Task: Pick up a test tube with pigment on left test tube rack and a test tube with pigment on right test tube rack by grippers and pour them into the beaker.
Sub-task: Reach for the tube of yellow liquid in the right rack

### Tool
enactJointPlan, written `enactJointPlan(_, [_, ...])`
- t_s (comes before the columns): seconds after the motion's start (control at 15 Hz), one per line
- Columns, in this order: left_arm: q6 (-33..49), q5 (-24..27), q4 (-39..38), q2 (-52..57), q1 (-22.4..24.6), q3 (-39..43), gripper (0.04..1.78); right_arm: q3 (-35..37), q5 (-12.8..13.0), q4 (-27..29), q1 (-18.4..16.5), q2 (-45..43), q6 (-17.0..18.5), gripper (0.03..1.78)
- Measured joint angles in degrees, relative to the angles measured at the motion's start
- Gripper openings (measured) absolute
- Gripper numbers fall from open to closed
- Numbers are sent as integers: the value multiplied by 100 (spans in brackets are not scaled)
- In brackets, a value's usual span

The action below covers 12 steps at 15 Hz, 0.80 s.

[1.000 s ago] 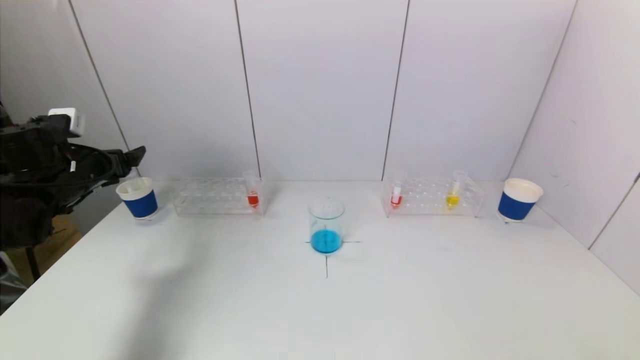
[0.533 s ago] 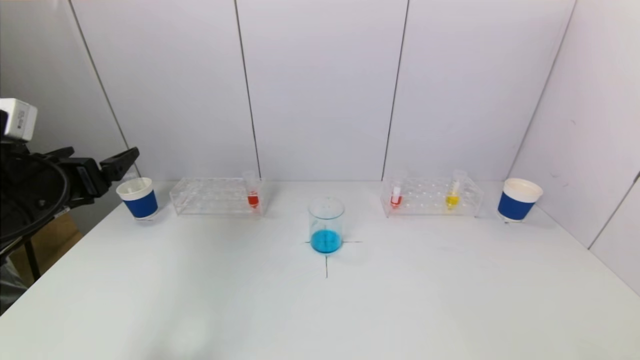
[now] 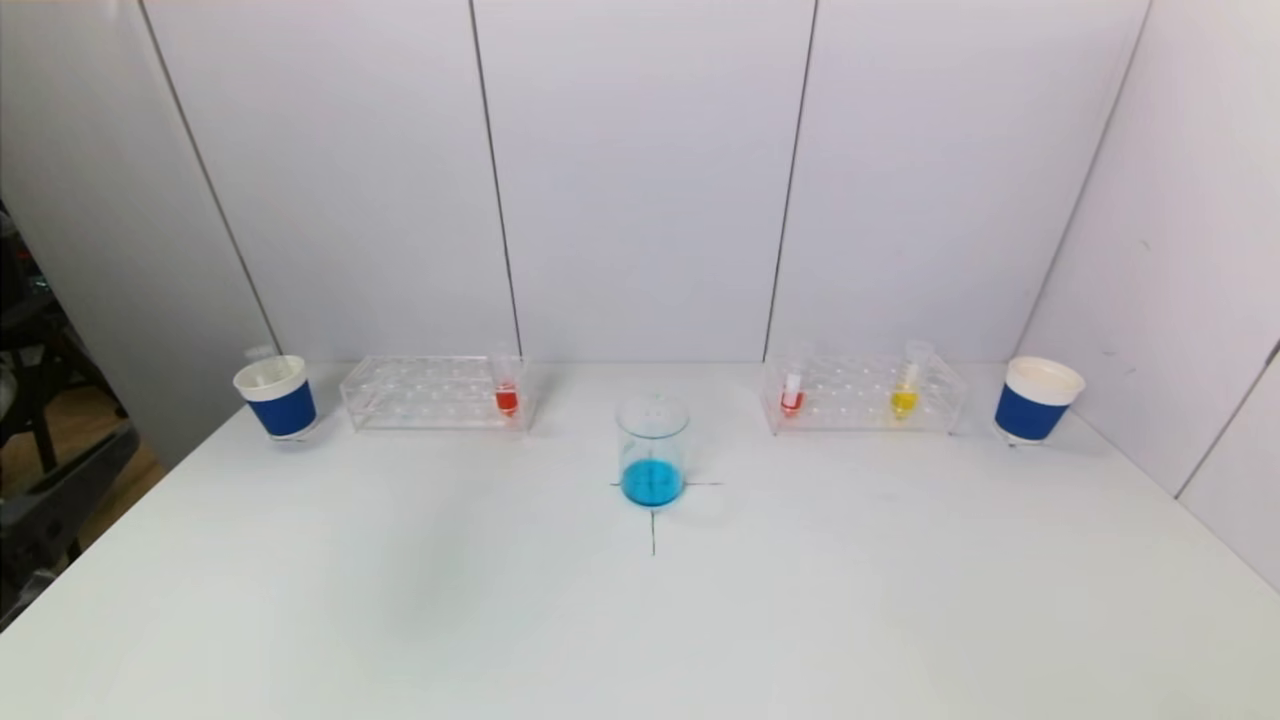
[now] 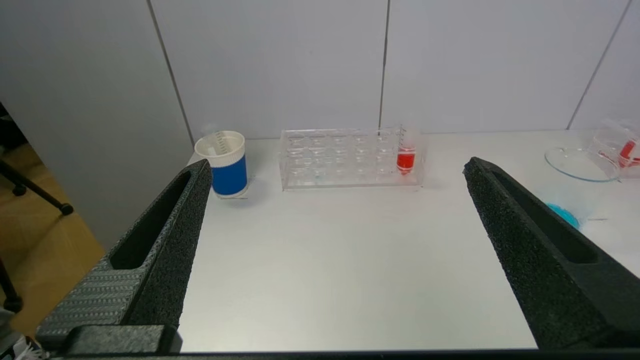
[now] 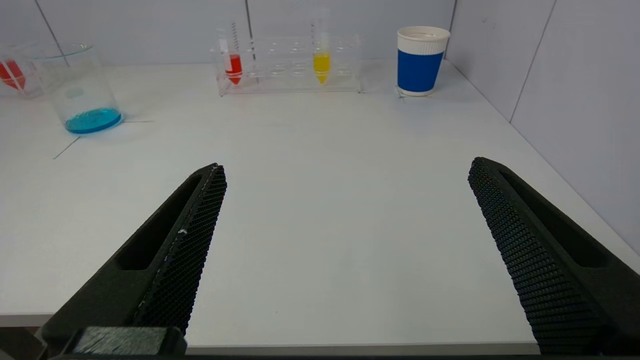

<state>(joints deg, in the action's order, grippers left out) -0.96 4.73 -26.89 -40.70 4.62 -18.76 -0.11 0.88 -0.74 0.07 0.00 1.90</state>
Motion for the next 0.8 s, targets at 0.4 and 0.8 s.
enactJointPlan(0.4, [59, -673, 2793, 2269, -66, 294, 176, 0, 0, -2, -2, 0, 0, 176])
enactJointPlan(0.8, [96, -269, 3374, 2883, -278, 492, 176, 1, 0, 0, 0, 0, 2, 176])
